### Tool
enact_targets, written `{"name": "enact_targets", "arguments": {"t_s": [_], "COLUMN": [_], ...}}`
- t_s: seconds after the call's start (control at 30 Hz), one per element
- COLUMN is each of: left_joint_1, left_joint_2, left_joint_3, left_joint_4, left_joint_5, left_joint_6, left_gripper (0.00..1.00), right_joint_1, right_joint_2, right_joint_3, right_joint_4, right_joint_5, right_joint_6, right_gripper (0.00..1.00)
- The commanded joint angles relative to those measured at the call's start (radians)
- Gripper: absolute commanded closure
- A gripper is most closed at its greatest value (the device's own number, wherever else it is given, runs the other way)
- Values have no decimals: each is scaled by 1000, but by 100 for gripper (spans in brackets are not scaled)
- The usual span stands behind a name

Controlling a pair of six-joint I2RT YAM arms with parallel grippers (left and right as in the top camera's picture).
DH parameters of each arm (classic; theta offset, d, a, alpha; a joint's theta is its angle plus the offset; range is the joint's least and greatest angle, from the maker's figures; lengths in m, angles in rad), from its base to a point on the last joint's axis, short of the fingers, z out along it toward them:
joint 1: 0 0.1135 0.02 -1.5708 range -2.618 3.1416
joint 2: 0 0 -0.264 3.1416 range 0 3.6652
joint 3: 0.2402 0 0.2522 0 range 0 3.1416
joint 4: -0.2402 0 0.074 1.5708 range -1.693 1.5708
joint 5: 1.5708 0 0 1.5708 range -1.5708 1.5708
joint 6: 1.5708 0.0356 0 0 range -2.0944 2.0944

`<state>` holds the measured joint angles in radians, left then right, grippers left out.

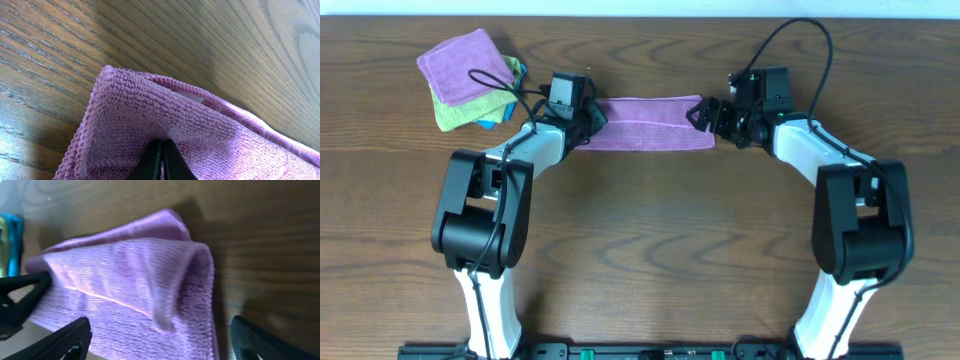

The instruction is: Fold the cloth

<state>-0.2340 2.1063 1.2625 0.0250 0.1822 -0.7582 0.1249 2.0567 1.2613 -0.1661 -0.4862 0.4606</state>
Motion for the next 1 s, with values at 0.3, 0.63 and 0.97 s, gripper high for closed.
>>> {"name": "enact_targets", "arguments": {"t_s": [0.3,0.63,0.97], "left_joint_1": [-2,-2,6], "left_joint_2": [19,19,19], "left_joint_3": [10,10,18], "left_joint_4": [-21,-21,-21], "left_joint_5": [-24,-25,-24], "left_joint_6": [10,-24,-32], "left_gripper": [94,94,94], "right_joint_1": [40,99,105], "right_joint_2": [86,98,49], "right_joint_3": [1,1,36], "right_joint_4": [76,188,279], "right_joint_5": [-16,30,-4], "right_joint_6": [41,15,13], "right_gripper": [22,83,99]}}
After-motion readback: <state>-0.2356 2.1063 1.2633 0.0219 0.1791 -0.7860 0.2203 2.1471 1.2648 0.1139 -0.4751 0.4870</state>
